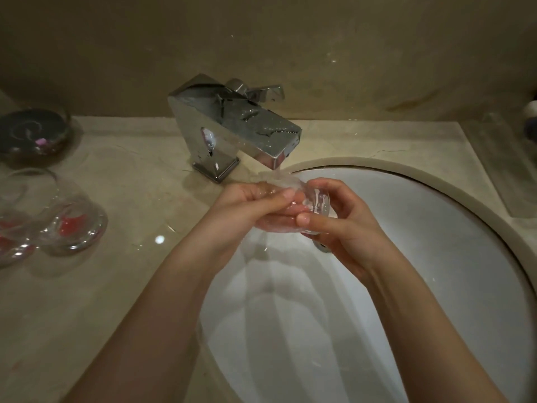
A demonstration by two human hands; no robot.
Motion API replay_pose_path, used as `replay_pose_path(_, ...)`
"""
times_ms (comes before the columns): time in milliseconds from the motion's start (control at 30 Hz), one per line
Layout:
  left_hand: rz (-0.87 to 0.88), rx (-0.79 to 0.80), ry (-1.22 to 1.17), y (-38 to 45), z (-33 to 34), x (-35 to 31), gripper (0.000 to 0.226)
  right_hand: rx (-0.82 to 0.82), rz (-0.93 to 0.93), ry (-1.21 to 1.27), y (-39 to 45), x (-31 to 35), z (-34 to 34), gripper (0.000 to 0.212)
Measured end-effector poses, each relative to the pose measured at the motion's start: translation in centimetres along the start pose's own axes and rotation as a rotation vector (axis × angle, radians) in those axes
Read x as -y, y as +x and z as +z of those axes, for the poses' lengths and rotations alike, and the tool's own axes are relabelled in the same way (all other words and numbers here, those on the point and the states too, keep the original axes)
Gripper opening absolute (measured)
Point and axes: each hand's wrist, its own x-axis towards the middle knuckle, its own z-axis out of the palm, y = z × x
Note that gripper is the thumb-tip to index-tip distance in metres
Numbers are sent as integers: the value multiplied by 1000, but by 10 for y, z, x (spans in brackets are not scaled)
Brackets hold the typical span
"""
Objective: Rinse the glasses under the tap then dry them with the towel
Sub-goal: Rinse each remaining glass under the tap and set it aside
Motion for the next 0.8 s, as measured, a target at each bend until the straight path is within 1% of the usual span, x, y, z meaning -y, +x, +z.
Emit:
replay_pose_path(33,7,6,-9,0,-1,1,23,4,-12,26,-1,-1,-2,51)
replay_pose_path(100,28,17,0,0,-1,3,24,23,50,57,-2,1,-2,48)
replay_pose_path(133,35,17,-1,0,-2,5,24,21,125,64,-2,4,-1,45)
replay_pose_path(200,40,6,-3,1,-2,8,23,-2,289,51,-1,10,3,52)
replay_pose_path(233,40,-5,6,1,-3,10,22,0,316,13,1,12,3,50)
replay_pose_path(300,25,-24,-8,3,-3,10,18,37,288,-27,2,13,3,36)
replay_pose_path(367,7,-39,-39,5,-5,8,17,86,233,-14,3,13,1,25)
replay_pose_path(400,2,-46,-40,5,-6,7,17,103,207,-8,2,12,0,30)
replay_pose_path(433,-1,-46,-37,6,-7,6,16,109,172,4,3,8,-3,41)
replay_pose_path(467,-3,-40,-35,6,-7,6,16,105,136,19,1,7,-3,47)
replay_pose_path(533,3,-33,-30,6,-5,5,16,84,77,52,2,2,-3,47)
replay_pose_path(567,11,-37,-21,7,-5,5,19,63,81,53,2,0,-3,47)
replay_pose_path(633,24,-33,14,7,-3,3,23,9,151,-40,3,5,2,45)
replay_pose_path(700,32,-9,45,8,-3,3,21,-15,199,-166,6,9,2,50)
replay_pose_path(733,33,5,42,8,-3,3,18,-4,189,-183,8,11,3,47)
replay_pose_path(800,24,9,2,10,-4,4,17,48,117,-157,10,10,1,32)
